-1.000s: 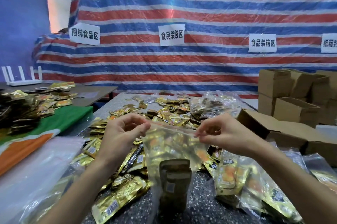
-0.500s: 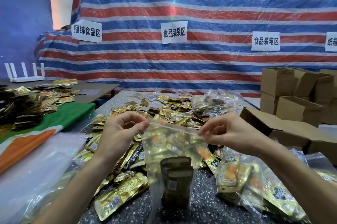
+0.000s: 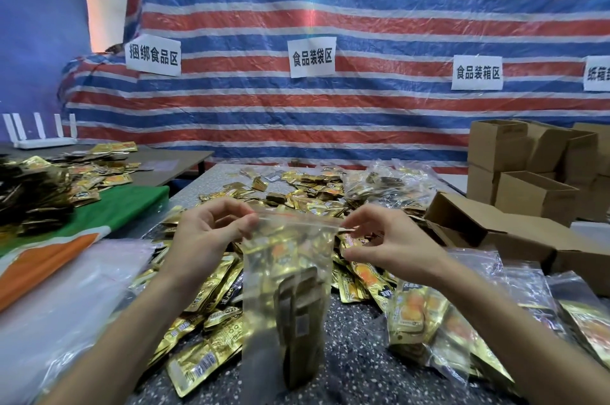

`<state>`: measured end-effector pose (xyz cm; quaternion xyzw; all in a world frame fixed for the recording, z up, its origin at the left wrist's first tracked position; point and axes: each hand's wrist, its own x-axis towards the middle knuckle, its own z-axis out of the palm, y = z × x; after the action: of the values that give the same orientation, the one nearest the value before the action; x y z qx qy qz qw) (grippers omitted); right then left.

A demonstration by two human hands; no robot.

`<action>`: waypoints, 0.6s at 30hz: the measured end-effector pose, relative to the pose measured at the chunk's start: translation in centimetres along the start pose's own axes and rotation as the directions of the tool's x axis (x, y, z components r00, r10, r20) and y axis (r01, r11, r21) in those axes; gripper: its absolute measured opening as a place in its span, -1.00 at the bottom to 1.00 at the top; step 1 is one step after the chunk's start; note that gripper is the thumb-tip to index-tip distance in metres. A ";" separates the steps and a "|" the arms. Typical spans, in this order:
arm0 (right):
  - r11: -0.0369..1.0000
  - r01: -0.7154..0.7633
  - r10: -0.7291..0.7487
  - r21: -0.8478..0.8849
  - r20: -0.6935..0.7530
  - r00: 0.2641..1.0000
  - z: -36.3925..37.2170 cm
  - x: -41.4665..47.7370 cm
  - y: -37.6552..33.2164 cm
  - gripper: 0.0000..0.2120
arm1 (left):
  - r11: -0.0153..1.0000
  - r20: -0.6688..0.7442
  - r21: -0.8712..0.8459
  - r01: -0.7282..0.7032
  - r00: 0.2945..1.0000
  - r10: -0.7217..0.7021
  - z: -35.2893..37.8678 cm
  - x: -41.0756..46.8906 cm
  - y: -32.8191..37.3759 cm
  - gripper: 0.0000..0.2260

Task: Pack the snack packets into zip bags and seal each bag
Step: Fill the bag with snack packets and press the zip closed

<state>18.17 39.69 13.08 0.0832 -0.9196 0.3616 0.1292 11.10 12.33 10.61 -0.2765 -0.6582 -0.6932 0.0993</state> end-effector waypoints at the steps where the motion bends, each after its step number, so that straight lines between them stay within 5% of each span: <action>1: 1.000 -0.012 0.013 0.024 -0.030 0.999 0.5 0.4 0.0 -0.55 | 1.000 0.017 0.001 -0.001 1.000 0.001 0.1 0.0 0.1 -0.97; 5: 0.973 -0.120 0.103 0.199 0.090 0.991 2.2 1.9 -0.2 -0.35 | 0.990 0.093 -0.137 0.041 0.995 -0.029 0.9 0.4 0.6 -0.96; 9: 0.900 -0.177 0.138 0.400 0.125 0.983 3.0 2.9 0.1 -0.72 | 0.956 0.128 -0.280 0.083 0.991 -0.049 1.6 0.7 1.1 -0.95; 13: 0.922 -0.128 0.135 0.365 0.007 0.991 2.6 2.8 0.5 -0.88 | 0.913 0.154 -0.392 0.112 0.987 -0.055 1.4 0.7 1.2 -0.89; 18: 0.942 -0.158 0.181 0.296 -0.051 0.982 2.5 2.6 0.2 -0.59 | 0.876 0.196 -0.457 0.155 0.978 -0.071 1.4 0.6 1.2 -0.86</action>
<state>15.21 37.98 11.99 0.0079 -0.8545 0.5054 0.1194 11.53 13.66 11.91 -0.3124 -0.4918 -0.8098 -0.0692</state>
